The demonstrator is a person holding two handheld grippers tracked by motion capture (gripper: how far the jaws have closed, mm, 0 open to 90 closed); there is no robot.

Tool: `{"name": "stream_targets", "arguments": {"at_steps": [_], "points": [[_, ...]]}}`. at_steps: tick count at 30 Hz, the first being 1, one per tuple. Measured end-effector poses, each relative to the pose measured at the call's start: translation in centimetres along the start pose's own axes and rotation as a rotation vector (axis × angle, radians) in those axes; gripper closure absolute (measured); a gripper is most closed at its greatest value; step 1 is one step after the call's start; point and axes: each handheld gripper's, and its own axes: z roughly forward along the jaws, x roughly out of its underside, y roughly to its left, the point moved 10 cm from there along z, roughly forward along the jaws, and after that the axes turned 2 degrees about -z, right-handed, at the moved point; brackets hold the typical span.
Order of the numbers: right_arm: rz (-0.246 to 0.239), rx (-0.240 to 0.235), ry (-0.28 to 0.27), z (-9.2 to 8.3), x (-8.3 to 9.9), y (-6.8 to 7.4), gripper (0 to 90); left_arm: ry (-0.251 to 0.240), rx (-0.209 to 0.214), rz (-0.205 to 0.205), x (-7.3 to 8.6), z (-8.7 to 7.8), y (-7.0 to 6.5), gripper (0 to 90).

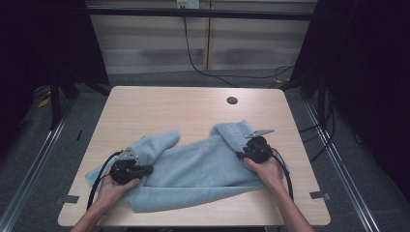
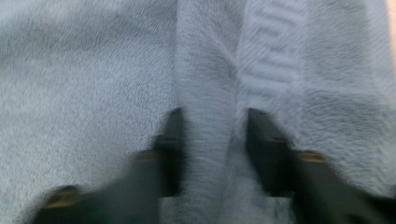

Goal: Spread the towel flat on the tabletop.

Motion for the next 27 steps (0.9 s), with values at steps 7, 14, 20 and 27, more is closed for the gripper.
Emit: {"name": "stream_targets", "arguments": {"at_steps": [7, 14, 20, 27], "points": [[0.109, -0.034, -0.16, -2.4, -3.5, -2.8, 83.2, -0.006, 0.043, -0.015, 1.0, -1.1, -0.9, 90.0], [0.125, -0.035, -0.239, -3.6, -5.5, -3.6, 63.0, 0.002, 0.11, -0.026, 2.0, -1.9, -2.9, 90.0], [0.082, -0.071, -0.227, -5.2, -2.8, -1.5, 60.4, -0.082, 0.116, -0.069, 0.5, -3.1, -2.3, 90.0], [0.022, -0.178, -0.206, -6.8, 0.5, 3.5, 59.6, -0.143, 0.071, -0.115, -1.6, -4.0, 0.1, 75.1]]}}
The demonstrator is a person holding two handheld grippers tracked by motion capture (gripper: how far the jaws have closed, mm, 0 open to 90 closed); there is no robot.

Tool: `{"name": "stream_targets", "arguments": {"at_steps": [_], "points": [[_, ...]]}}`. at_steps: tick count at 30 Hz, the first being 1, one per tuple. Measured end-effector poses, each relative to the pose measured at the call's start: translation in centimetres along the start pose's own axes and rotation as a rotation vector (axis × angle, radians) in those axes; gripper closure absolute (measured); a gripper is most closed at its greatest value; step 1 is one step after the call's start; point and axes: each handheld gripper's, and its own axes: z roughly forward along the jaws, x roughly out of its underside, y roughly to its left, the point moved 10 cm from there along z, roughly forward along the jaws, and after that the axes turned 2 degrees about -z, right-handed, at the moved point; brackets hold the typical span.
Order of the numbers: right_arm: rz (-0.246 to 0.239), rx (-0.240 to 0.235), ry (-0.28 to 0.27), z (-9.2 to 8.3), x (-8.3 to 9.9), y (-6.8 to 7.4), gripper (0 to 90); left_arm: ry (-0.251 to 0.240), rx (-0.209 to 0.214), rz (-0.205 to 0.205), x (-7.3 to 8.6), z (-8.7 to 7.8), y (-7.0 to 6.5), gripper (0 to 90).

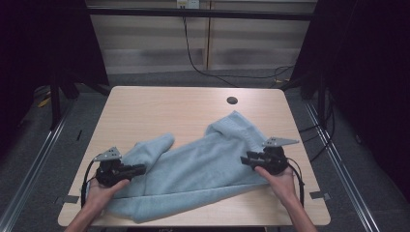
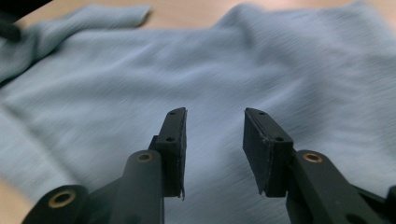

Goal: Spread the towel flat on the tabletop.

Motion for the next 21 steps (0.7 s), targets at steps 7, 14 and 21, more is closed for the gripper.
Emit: {"name": "stream_targets", "arguments": {"at_steps": [7, 14, 21], "points": [[-0.042, -0.025, 0.12, 1.2, 4.2, 3.0, 50.3, 0.034, -0.104, 0.015, -0.5, 1.1, 2.9, 49.2], [-0.067, 0.047, 0.129, 3.3, 4.5, 1.2, 50.2, 0.107, -0.115, 0.057, 0.7, 2.3, 2.6, 76.5], [-0.068, 0.098, 0.125, 3.9, 3.5, -1.4, 81.5, 0.083, -0.059, 0.03, 0.8, 1.8, 1.5, 81.0]]}}
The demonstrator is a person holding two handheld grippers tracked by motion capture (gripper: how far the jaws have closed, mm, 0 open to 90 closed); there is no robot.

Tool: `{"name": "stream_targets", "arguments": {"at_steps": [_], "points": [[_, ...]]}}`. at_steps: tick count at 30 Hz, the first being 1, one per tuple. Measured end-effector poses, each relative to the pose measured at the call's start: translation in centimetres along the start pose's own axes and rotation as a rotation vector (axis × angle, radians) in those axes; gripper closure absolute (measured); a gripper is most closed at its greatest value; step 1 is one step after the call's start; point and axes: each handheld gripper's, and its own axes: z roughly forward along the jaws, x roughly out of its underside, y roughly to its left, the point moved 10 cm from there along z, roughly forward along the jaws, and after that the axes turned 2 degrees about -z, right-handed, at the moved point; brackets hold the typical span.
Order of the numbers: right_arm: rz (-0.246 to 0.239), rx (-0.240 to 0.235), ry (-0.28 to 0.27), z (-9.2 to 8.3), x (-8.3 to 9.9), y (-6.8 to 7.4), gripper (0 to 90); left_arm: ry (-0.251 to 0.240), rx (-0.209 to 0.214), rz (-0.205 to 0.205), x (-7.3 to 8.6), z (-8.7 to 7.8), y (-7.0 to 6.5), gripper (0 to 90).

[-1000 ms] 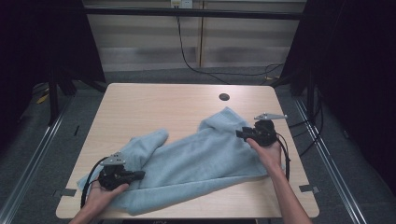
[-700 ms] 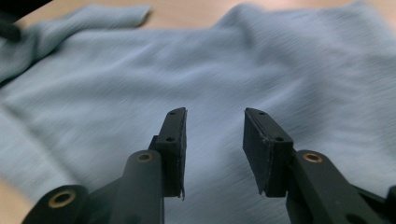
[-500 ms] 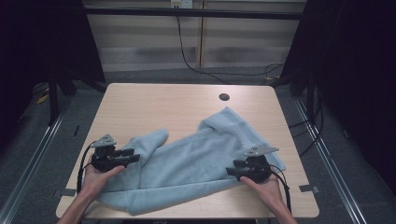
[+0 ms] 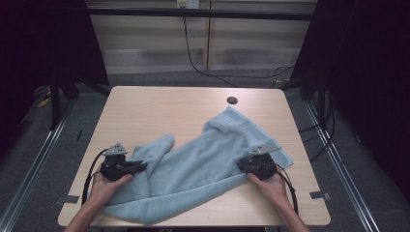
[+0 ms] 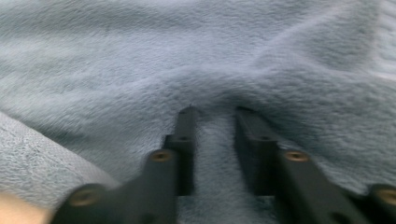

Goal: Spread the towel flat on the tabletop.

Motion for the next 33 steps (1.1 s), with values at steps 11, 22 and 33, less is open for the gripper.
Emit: {"name": "stream_targets", "arguments": {"at_steps": [11, 22, 33], "points": [[0.099, 0.104, 0.001, 1.1, -1.5, -6.3, 88.3, -0.009, 0.131, 0.003, -0.1, 0.1, -4.5, 82.1], [0.064, 0.057, -0.093, 0.0, -4.7, -3.8, 72.2, -0.059, 0.175, -0.015, -0.4, -1.1, -6.1, 71.0], [-0.083, -0.165, -0.031, -0.4, -2.3, 7.1, 59.3, -0.093, 0.05, -0.043, -3.4, 0.5, -0.6, 61.3]]}}
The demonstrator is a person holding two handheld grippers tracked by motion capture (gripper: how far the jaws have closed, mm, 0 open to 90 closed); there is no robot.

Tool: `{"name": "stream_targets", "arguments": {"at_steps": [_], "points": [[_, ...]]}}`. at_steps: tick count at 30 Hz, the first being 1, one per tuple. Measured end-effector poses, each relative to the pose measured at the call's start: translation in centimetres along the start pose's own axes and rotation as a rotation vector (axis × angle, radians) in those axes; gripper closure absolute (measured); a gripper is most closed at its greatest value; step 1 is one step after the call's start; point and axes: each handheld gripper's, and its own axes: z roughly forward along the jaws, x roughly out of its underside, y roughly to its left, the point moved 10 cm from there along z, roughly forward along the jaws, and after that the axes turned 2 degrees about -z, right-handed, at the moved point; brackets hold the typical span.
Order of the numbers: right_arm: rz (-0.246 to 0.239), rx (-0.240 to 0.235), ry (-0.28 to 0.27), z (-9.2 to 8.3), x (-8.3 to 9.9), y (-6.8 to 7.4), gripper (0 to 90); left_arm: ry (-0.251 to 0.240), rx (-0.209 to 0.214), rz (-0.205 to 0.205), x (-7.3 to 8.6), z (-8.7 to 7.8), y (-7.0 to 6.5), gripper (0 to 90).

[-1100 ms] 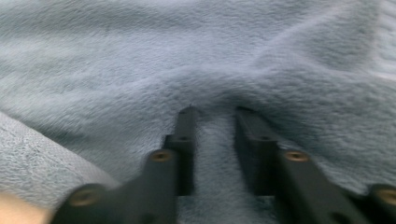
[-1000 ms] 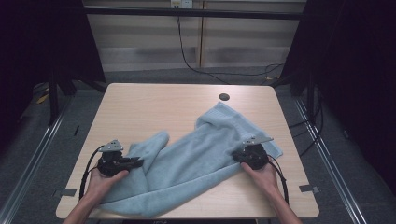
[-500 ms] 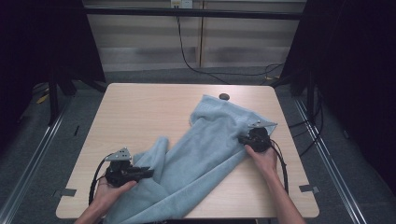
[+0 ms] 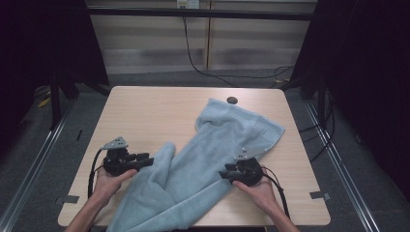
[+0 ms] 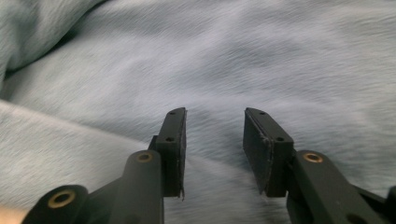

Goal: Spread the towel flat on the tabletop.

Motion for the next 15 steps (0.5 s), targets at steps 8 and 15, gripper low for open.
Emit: {"name": "stream_targets", "arguments": {"at_steps": [8, 15], "points": [[-0.024, -0.035, 0.022, 0.3, 1.1, 2.4, 49.4, 0.119, -0.041, -0.012, 1.6, 3.0, 2.1, 47.4], [0.009, 0.013, 0.044, 1.0, 2.1, 0.2, 49.8, 0.156, -0.007, 0.072, 2.2, 3.6, 0.6, 78.7]]}}
